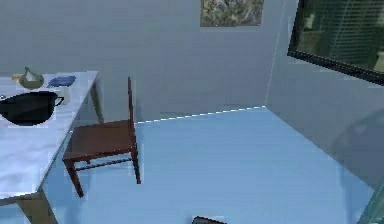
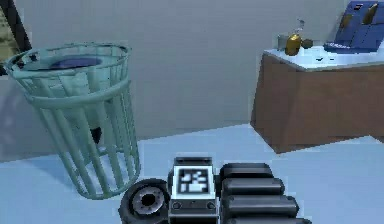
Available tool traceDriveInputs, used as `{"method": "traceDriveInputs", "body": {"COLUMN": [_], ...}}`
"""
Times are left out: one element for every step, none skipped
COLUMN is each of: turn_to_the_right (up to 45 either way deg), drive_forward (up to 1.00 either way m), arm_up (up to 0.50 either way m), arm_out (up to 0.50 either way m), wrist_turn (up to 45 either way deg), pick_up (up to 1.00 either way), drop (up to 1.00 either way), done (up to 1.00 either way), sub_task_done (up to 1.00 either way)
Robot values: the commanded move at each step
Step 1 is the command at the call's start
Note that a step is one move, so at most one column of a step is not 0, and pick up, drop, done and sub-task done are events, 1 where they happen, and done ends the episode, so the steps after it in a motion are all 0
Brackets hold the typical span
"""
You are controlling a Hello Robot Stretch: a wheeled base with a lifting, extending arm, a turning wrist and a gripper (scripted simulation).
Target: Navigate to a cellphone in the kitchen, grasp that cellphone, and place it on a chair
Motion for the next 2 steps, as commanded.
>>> {"method": "traceDriveInputs", "body": {"turn_to_the_right": [0.0,-12.0], "drive_forward": [0.55,0.0], "arm_up": [0.0,0.0], "arm_out": [0.0,0.0], "wrist_turn": [0.0,0.0], "pick_up": [0.0,0.0], "drop": [0.0,0.0], "done": [0.0,0.0], "sub_task_done": [0.0,0.0]}}
